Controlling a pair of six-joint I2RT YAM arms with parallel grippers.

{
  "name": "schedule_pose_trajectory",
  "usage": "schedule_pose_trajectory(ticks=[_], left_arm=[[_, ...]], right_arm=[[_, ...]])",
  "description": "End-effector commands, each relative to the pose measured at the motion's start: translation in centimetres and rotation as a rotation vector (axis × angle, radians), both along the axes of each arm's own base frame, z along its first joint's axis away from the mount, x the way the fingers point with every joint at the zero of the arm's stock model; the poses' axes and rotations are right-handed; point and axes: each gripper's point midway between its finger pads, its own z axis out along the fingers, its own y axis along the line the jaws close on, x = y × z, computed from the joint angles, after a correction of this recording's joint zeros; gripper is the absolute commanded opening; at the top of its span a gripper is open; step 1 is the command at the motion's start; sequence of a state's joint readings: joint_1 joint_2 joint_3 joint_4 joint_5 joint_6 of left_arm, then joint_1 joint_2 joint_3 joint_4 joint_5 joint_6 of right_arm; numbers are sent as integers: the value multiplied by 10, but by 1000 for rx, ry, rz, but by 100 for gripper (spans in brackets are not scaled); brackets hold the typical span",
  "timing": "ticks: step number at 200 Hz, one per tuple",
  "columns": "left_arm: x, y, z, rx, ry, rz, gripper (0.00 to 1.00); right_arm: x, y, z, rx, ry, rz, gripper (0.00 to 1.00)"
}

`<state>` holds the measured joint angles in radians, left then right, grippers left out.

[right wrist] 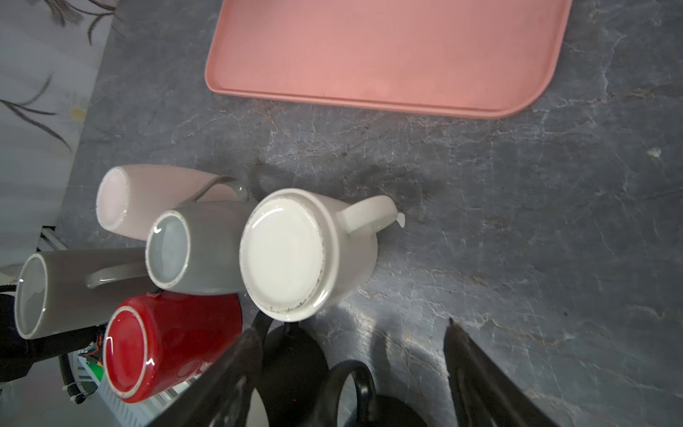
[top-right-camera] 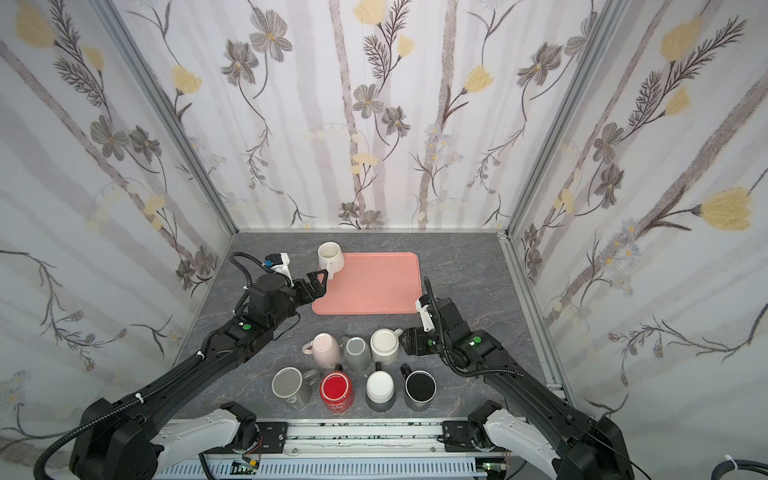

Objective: Turn the mug right side up
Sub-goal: 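Open the left gripper to release the mug on the tray, then move the right gripper over the upside-down red-lined white mug while the left arm draws back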

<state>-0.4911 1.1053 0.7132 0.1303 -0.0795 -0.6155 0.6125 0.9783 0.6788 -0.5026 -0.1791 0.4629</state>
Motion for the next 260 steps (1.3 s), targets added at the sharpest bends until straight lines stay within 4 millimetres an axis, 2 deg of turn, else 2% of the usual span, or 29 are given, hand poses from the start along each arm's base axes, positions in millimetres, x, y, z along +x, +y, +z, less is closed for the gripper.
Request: schedule_pose_trajectory(ticks=[1,18,20,25,49,80,98,103,117,154,158,174,260], left_arm=[[-1,-1,0,-41,-6,1,100],[-2,-2,-7,-33,7,-4,100],[-2,-1,-8,-32,9,-3,100],[-2,-1,-10,-29,13,-2,100],[-3,-3,-19,-25,27,-15,100],[-4,-6,-25,-19,42,-29,100],[-4,-2,-25,-6,44,-22,100],[-5,-1,-25,-2,43,-20,100],[-6,1,-25,4,43,-13,100],[-7,7,-24,4,39,3,100],[-6,7,-24,3,38,6,100],[-6,8,-25,5,41,8,100],[-4,8,-29,-10,60,7,100]], right_arm=[[-16,-11,-9,-94,74,-10,76],[-25,-11,-10,-149,93,15,76],[-22,-8,-2,-143,77,17,76],[-22,-7,1,-157,72,21,77],[-19,-6,-2,-214,70,17,77],[-12,21,2,-173,32,126,78],[-5,29,3,-239,1,191,84],[-3,32,4,-255,-8,210,92],[1,41,6,-284,-34,261,100],[10,51,-12,-353,-27,339,100],[3,59,-14,-355,-32,377,100],[2,66,-18,-369,-34,417,100],[12,74,-33,-467,-66,484,100]])
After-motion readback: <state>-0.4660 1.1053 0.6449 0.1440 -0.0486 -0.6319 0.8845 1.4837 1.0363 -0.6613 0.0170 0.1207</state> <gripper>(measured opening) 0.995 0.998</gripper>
